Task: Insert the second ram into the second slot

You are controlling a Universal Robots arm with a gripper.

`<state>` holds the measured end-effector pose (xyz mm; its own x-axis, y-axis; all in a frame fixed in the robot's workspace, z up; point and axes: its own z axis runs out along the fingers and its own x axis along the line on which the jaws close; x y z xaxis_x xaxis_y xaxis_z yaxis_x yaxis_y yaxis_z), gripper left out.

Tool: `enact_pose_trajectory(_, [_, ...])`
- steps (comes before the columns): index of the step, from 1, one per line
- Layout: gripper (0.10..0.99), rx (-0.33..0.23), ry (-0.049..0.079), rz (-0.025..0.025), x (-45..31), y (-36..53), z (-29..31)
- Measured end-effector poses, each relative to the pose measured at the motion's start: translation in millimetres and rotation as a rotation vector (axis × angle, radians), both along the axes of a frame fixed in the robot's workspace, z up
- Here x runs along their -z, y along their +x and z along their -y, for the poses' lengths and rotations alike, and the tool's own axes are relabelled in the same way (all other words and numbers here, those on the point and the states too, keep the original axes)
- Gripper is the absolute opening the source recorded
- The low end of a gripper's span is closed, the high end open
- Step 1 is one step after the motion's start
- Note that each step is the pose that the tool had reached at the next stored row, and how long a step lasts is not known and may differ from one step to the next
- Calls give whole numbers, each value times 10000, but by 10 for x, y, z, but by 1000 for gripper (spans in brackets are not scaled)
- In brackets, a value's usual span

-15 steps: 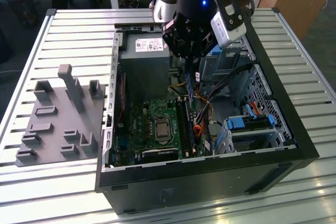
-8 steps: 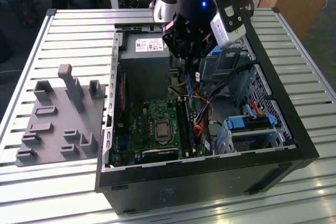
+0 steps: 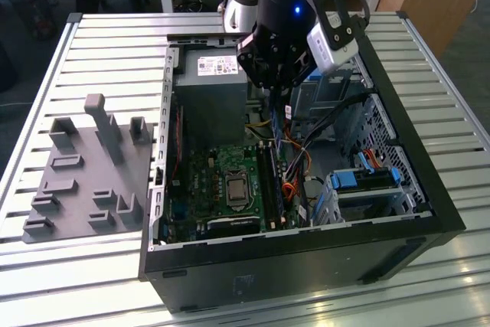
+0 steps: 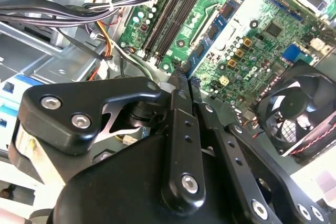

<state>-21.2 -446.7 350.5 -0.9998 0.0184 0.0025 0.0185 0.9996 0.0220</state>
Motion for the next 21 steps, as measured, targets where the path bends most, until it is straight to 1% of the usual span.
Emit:
enact_pose_trajectory(3, [137, -138, -1, -1, 10, 0, 3])
enact_pose_trajectory(21, [137, -146, -1, 0, 64, 0, 3])
